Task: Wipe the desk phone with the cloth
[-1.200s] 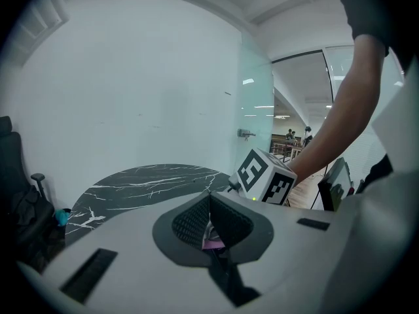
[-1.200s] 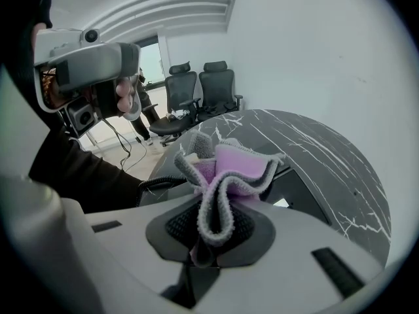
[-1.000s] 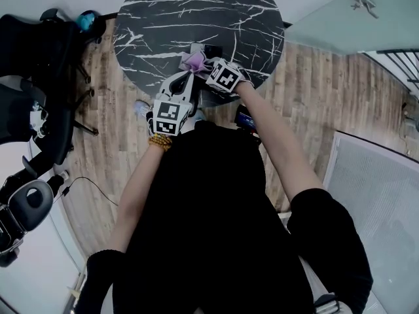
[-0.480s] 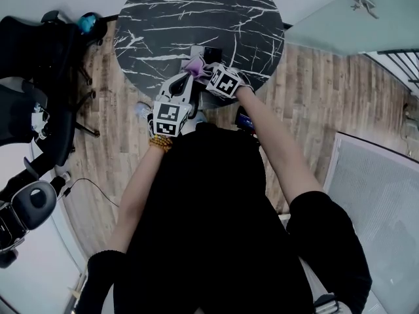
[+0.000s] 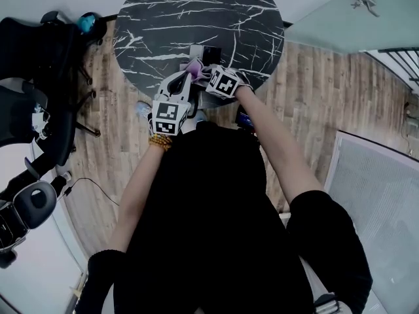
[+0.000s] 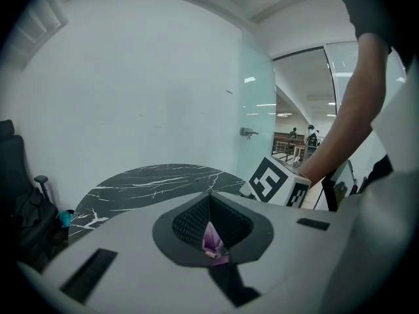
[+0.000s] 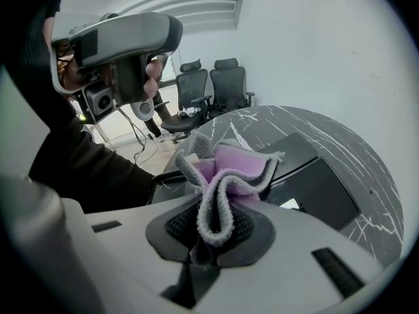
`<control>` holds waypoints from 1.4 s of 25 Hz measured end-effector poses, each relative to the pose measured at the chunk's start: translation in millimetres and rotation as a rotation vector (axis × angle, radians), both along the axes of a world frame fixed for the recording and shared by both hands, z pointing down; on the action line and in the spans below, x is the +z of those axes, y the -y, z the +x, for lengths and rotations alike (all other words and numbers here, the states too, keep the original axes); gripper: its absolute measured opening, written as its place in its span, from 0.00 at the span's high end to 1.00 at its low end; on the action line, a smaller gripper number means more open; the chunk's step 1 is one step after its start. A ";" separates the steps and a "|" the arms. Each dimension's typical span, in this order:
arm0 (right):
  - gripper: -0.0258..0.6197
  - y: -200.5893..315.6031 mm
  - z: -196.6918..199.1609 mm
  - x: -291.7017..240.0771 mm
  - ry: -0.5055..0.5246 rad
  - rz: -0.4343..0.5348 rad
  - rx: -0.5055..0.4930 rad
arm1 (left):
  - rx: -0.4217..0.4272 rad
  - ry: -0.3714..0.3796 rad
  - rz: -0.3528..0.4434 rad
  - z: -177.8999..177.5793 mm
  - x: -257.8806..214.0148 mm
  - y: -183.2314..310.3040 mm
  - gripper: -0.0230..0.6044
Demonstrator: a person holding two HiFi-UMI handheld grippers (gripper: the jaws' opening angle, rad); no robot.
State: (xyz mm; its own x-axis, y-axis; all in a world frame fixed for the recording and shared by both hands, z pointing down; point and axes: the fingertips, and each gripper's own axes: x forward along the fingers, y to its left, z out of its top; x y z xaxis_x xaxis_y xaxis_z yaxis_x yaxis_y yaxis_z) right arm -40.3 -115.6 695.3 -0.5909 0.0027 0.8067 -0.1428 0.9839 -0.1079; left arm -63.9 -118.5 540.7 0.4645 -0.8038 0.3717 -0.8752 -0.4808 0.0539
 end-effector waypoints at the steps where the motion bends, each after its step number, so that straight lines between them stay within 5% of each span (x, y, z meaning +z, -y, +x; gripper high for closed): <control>1: 0.87 -1.3 0.1 0.8 0.000 -0.004 -0.002 | 0.000 -0.001 0.000 -0.2 0.2 0.1 0.94; 35: 0.87 -29.5 -3.5 13.5 -0.039 -0.107 -0.077 | 0.008 -0.002 -0.044 -3.8 12.4 -14.1 0.94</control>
State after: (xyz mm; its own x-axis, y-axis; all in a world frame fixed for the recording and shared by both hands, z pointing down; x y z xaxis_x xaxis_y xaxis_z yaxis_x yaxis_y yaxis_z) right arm -43.8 -86.1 708.8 -0.5540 0.1338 0.8217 -0.0734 0.9753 -0.2083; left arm -67.7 -104.4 553.1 0.4713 -0.7831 0.4058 -0.8714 -0.4845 0.0769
